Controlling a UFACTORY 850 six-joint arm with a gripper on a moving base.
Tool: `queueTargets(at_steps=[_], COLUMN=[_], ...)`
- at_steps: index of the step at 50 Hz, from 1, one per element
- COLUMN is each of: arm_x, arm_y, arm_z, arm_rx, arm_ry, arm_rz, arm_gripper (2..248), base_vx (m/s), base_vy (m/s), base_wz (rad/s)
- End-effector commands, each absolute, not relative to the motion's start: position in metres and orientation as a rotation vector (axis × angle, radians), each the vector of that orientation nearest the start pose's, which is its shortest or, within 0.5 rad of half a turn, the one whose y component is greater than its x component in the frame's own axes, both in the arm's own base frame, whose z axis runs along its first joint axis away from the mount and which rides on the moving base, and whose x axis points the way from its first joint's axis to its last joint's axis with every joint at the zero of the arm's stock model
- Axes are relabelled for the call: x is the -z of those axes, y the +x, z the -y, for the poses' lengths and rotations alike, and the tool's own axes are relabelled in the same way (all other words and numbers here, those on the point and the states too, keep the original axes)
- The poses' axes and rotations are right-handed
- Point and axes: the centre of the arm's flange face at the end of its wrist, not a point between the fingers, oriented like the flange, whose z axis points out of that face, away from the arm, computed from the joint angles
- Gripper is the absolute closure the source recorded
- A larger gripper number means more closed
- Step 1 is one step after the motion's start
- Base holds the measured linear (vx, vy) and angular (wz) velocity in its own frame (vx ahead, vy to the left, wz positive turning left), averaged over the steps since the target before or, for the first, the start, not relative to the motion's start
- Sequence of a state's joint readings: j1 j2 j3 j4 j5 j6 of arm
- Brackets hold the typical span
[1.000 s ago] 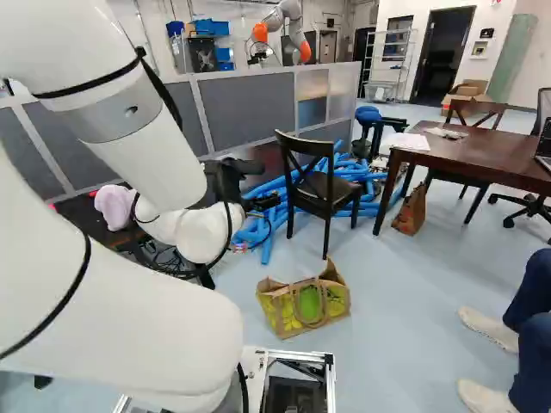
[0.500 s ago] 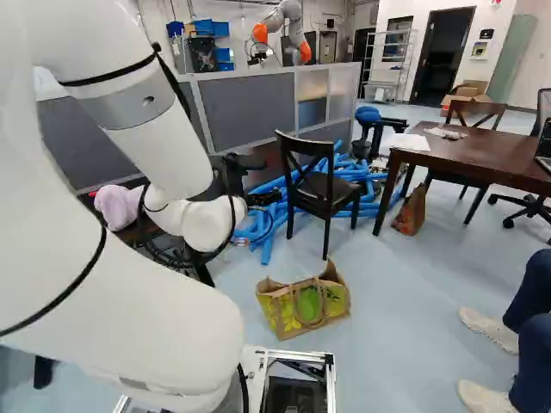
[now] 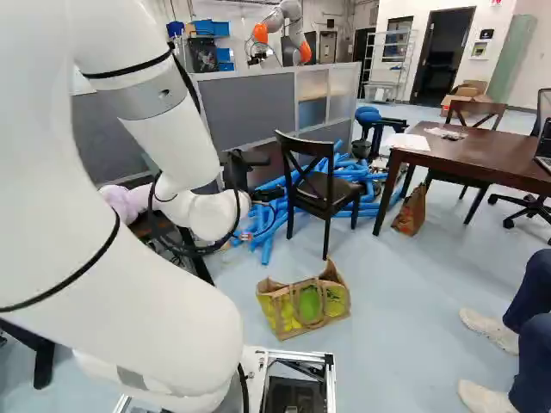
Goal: Pick up the bag on the ground and place it on the table
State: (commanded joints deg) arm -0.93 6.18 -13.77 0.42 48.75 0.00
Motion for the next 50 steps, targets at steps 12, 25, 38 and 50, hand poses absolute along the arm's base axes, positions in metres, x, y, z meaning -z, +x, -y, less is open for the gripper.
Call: queueTargets(at_steps=[12,25,38,50], arm_x=[-0.360,-0.345,-0.329,-0.312], arm_y=[0.345,0.365,0.384,0.402], arm_z=[0.010,0.015,0.021,0.027], arm_rx=[1.710,1.621,1.534,1.454], arm_ry=[-2.657,-2.722,-2.781,-2.830], arm_rz=[-0.069,-0.117,-0.175,-0.234], arm_gripper=[3,3,3,3], base_vx=[0.000,0.000,0.000,0.000], base_vy=[0.000,0.000,0.000,0.000], base_wz=[0.000,0.000,0.000,0.000])
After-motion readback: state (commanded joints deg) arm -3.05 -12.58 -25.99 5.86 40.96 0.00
